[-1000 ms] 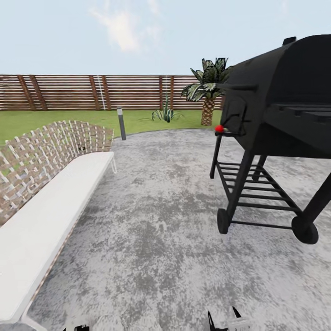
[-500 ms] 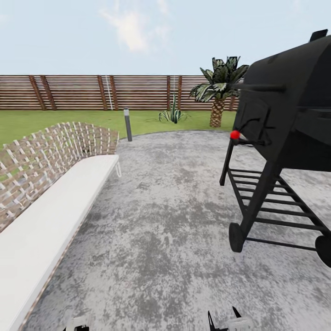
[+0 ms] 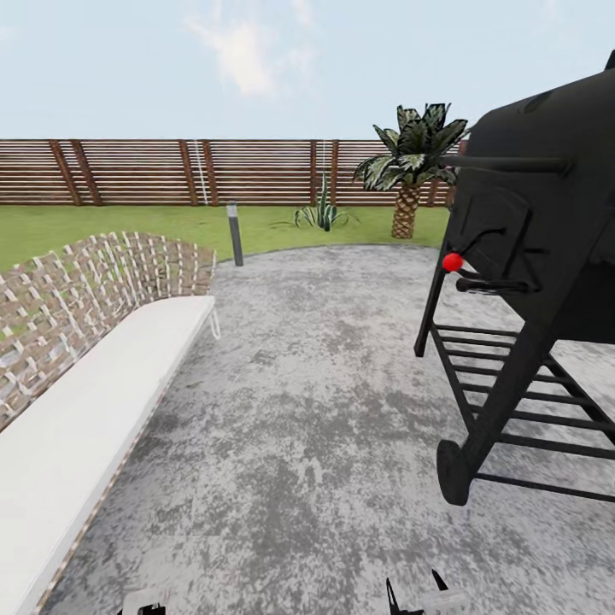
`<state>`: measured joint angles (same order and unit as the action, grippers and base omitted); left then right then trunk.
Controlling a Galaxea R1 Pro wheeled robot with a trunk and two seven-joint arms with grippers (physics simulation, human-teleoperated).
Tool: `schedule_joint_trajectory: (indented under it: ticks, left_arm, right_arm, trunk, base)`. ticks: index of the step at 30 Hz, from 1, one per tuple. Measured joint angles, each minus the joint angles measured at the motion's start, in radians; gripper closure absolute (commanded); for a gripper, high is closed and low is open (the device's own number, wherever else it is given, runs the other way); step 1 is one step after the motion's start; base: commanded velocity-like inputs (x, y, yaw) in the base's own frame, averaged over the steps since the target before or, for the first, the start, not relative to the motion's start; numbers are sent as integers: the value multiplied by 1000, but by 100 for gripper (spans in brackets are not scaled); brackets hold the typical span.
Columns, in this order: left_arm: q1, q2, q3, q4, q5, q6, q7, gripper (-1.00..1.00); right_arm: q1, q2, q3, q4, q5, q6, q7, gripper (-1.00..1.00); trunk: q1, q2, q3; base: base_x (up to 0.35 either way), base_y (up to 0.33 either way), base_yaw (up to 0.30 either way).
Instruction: Pick up the pesticide atomizer in the garden and spray insectifuge to fully cover both potted plants in the garden.
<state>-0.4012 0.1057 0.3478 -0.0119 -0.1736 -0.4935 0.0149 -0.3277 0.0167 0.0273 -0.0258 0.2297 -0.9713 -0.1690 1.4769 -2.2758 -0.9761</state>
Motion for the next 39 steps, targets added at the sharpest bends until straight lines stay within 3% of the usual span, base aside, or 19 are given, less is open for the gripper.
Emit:
schedule_joint_trajectory:
  ticks: [39]
  left_arm:
    - [0, 0, 0, 0, -1, 0, 0, 100]
  right_arm:
    - [0, 0, 1, 0, 0, 0, 0, -100]
  trunk:
    - [0, 0, 0]
  base:
    - [340, 0, 0]
